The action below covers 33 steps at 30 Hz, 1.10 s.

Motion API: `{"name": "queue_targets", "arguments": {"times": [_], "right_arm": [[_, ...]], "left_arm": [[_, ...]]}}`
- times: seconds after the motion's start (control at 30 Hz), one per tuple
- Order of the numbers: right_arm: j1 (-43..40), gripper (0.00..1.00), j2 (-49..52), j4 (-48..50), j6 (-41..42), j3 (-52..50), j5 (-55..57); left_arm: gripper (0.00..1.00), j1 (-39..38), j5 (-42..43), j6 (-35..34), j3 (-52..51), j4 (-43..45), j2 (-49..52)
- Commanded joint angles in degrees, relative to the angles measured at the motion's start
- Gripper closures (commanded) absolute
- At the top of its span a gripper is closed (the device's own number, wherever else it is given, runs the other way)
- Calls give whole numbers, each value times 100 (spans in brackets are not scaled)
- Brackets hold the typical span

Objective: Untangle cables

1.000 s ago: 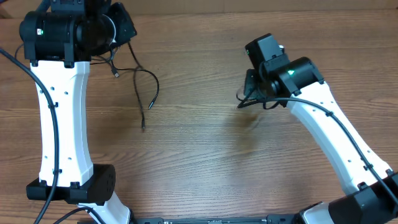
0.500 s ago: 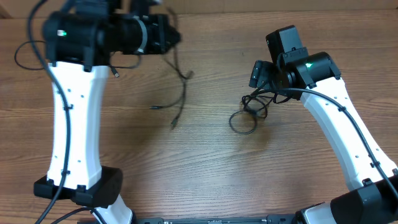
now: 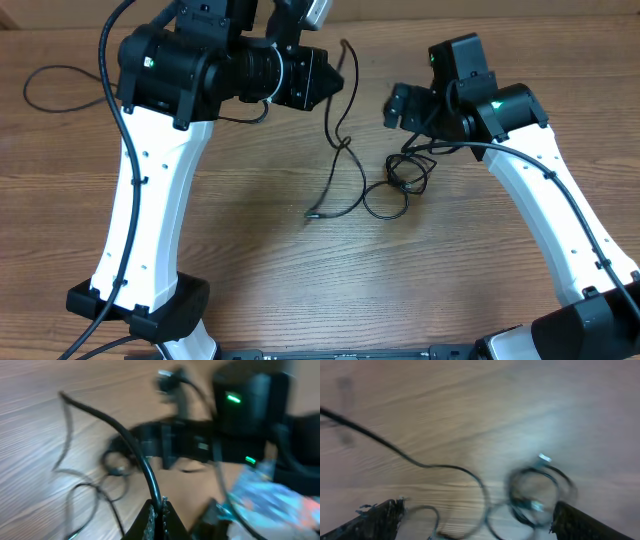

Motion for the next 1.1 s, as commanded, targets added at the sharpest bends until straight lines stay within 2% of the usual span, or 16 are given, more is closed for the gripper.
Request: {"name": "queue_targets", "arguments": {"times": [0.0, 0.33, 0.47, 0.5, 0.6, 0.63, 0.73, 0.87, 0.93, 1.0, 1.07], "right_arm": [[-4, 3, 0, 269, -520, 66, -798], [-4, 2, 0, 1056, -490, 66, -813], [-4, 5, 0, 1257, -494, 66, -804], [-4, 11, 0, 1307, -496, 66, -787], [-4, 47, 0, 1414, -496, 66, -721], [-4, 54, 0, 1440, -494, 66, -693], [-4, 95, 0, 1519, -494, 66, -675], [-4, 96, -2, 1488, -481, 68, -686], [-4, 96, -2, 1453, -411, 68, -686], [-4, 96, -9, 1438, -343, 68, -702], [-4, 96, -9, 1443, -343, 68, -739]], "left_arm": [[96, -11, 1187, 407, 83, -7, -142], [96, -13, 1233, 409, 81, -378, -142], [96, -13, 1556, 409, 83, -422, -142], [96, -13, 1644, 411, 83, -437, -142], [96, -11, 1644, 411, 83, -496, -142], [96, -11, 1644, 411, 81, -522, -142], [96, -11, 1521, 409, 81, -560, -142], [96, -11, 911, 385, 81, -636, -140], [96, -11, 352, 365, 81, -658, -140], [86, -11, -420, 236, 81, -658, -140], [70, -11, -1139, 168, 81, -658, -140]]}}
